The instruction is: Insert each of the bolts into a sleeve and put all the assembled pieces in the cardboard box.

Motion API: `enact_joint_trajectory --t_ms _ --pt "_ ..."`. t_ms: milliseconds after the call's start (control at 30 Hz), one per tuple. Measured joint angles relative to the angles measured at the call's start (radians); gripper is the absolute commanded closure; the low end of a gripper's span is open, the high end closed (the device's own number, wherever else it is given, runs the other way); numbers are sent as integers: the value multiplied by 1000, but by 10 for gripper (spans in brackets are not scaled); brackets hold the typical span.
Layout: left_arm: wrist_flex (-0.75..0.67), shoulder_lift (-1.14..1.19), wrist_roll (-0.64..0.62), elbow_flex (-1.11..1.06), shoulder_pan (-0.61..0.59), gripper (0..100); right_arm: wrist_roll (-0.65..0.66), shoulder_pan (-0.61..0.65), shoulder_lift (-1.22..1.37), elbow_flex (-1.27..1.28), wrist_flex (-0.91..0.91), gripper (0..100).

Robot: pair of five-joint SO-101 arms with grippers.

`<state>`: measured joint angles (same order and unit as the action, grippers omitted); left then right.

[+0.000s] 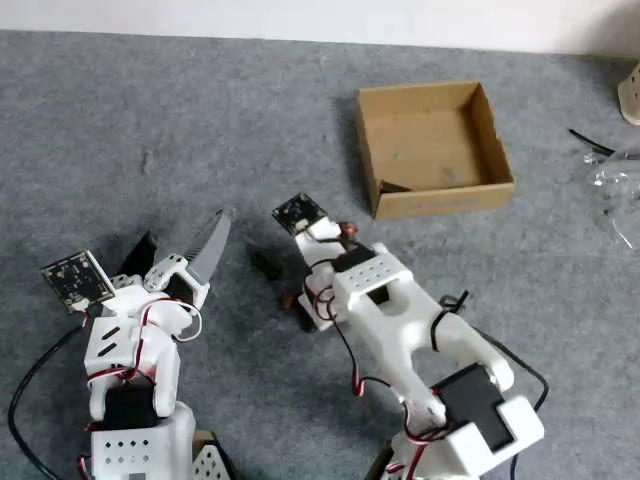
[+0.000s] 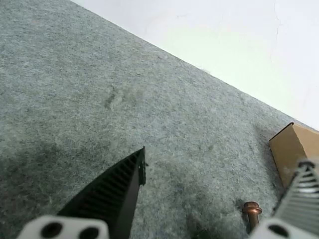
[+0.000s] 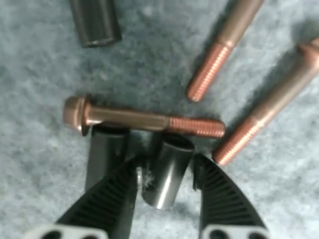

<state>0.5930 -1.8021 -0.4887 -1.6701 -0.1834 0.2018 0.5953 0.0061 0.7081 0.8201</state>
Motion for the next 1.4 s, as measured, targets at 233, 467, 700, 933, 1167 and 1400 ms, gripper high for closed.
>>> enact_joint_trajectory --t_ms 233,467,700,933,1167,1400 --pt "0 0 0 0 0 587 58 -41 15 -18 8 994" --pt "0 0 0 0 0 587 66 -40 -146 54 20 994" --pt "0 0 0 0 0 587 68 -91 -609 318 -5 994" --pt "0 0 0 0 46 587 127 -166 -1059 565 -21 994" --pt "-17 2 0 -3 199 587 133 -258 -1478 798 -37 994" --pt "-17 2 0 -3 241 587 133 -276 -1809 950 -12 995"
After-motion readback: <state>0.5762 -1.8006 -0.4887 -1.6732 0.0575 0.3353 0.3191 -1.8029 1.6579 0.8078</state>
